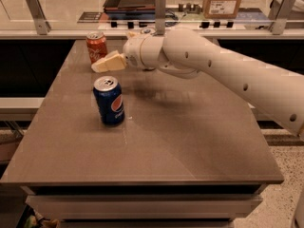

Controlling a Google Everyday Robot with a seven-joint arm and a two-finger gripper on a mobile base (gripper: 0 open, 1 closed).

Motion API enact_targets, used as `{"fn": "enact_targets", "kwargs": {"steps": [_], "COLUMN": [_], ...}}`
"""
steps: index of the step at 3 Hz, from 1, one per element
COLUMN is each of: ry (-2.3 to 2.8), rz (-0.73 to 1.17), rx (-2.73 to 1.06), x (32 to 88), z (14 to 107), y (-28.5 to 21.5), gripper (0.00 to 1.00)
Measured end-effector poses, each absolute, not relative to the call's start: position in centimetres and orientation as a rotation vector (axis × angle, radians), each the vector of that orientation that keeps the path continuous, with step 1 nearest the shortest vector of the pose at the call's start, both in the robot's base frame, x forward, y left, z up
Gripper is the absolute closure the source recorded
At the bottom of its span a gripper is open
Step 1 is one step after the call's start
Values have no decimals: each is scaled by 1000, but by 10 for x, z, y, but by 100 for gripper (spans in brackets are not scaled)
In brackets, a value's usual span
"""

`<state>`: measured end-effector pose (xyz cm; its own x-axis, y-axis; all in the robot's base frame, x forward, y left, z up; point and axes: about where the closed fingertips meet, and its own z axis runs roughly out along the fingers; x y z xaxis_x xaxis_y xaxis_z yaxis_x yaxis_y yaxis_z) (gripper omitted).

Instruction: Pick coke can

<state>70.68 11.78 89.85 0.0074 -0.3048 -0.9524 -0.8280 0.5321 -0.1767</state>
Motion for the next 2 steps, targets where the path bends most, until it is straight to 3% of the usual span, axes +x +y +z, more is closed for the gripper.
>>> {"fn": "enact_targets", "kwargs": {"steps": [2], "ry": [1553], "rz": [570], "rx": [-999], "x": [717], "z": [894], "y": [127], "gripper": [0]}}
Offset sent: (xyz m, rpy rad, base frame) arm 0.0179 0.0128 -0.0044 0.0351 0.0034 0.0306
